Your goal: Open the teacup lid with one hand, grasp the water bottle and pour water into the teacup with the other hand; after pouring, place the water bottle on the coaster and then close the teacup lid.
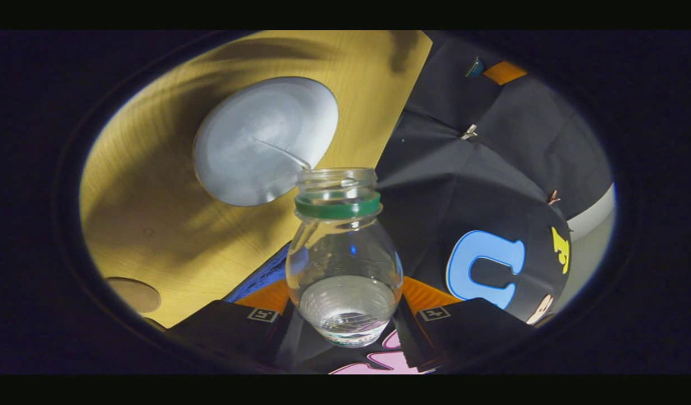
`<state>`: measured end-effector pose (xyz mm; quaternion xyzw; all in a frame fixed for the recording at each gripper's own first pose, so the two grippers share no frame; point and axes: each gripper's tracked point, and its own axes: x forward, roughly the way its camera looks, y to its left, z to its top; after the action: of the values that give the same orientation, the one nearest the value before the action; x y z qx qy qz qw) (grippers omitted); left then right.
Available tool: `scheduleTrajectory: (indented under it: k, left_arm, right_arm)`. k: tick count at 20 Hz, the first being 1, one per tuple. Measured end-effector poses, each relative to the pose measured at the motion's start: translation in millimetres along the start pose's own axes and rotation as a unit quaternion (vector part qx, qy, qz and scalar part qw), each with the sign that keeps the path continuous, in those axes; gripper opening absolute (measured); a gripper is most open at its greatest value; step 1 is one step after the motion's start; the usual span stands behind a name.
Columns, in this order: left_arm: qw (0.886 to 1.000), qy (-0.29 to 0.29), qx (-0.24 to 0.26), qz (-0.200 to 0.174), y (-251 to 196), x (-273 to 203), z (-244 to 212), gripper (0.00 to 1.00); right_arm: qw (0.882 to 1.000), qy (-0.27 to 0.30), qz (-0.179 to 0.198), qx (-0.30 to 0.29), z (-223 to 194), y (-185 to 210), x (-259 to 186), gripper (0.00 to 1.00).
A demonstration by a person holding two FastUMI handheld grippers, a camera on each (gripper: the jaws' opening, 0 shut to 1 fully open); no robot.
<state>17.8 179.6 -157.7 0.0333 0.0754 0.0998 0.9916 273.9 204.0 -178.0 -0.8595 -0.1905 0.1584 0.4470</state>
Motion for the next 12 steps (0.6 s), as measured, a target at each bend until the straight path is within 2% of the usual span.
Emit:
scheduleTrajectory:
  k: [2, 3, 5, 6, 8, 10, 12]
  left_arm:
    - [1.000, -0.001, 0.004, -0.002, -1, -2, 3, 0.28]
    - [1.000, -0.002, 0.005, -0.003, -2, -3, 4, 0.24]
    - [1.000, -0.004, 0.005, -0.004, -3, -4, 8, 0.24]
    - [1.000, -0.006, 0.005, -0.005, -4, -4, 11, 0.31]
    - [1.000, -0.009, 0.006, -0.004, -6, -3, 14, 0.28]
    - [1.000, -0.010, 0.004, -0.003, -7, -4, 17, 0.28]
    - [1.000, -0.012, 0.000, 0.001, -8, -6, 22, 0.24]
  right_arm:
    - [1.000, 0.003, 0.006, 0.008, 0, 0, -2, 0.75]
    - [1.000, 0.004, 0.010, 0.013, 1, 0, -3, 0.75]
    - [0.999, 0.011, 0.021, 0.033, 1, 5, -4, 0.75]
    - [0.998, 0.015, 0.027, 0.051, 1, 8, -6, 0.75]
    - [0.995, 0.024, 0.040, 0.083, 3, 13, -10, 0.75]
    - [0.991, 0.033, 0.055, 0.122, 6, 17, -16, 0.75]
    - [0.978, 0.053, 0.077, 0.184, 0, 25, -25, 0.75]
